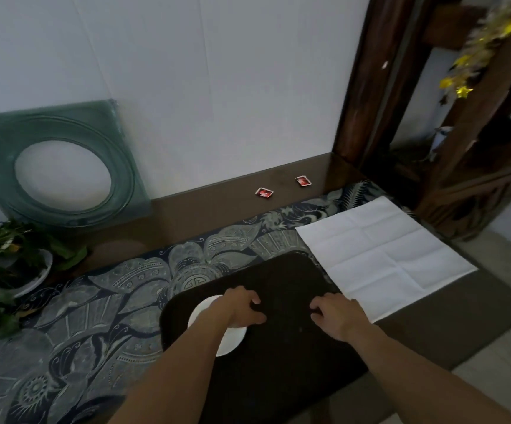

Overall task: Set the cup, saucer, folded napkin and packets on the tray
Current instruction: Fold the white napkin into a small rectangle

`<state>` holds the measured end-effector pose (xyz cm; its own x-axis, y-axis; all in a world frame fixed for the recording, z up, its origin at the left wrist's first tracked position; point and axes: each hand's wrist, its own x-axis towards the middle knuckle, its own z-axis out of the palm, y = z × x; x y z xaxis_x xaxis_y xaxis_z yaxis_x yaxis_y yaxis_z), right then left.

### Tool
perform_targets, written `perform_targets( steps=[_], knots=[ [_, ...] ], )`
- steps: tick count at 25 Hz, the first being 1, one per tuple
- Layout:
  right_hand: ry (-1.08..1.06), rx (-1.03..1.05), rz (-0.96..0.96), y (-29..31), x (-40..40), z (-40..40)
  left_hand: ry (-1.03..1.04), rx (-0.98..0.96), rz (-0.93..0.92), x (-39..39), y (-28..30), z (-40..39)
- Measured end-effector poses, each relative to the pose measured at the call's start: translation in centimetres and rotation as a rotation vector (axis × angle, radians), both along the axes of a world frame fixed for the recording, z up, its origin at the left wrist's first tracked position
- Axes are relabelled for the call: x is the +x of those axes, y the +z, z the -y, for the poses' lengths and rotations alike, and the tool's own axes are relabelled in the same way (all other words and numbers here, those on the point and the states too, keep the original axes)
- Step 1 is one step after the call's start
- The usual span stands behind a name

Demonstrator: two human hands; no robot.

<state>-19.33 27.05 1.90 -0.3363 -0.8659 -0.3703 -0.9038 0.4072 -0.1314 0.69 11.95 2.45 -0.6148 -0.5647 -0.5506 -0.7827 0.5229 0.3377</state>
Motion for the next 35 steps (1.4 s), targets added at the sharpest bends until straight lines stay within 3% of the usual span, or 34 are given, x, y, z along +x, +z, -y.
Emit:
perform_targets(
  steps=[8, 19, 26, 35],
  knots=[
    [-0.202, -0.042, -0.012, 0.6, -10.3, -15.4, -0.205, -0.052, -0.056, -11.4, -1.6, -12.3],
    [-0.362, 0.008, -0.019, -0.9, -20.8, -32.0, -0.256, -0.124, -0.016, -23.1, -3.4, -24.7],
    [-0.375, 0.027, 0.010, -3.0, -25.2, -32.1, -0.235, -0.173, -0.013, -26.9, -5.9, -24.6],
    [-0.196, 0.028, 0.003, -4.2, -32.3, -22.0, -0.133, -0.239, 0.026, -30.0, -8.4, -19.0]
  ],
)
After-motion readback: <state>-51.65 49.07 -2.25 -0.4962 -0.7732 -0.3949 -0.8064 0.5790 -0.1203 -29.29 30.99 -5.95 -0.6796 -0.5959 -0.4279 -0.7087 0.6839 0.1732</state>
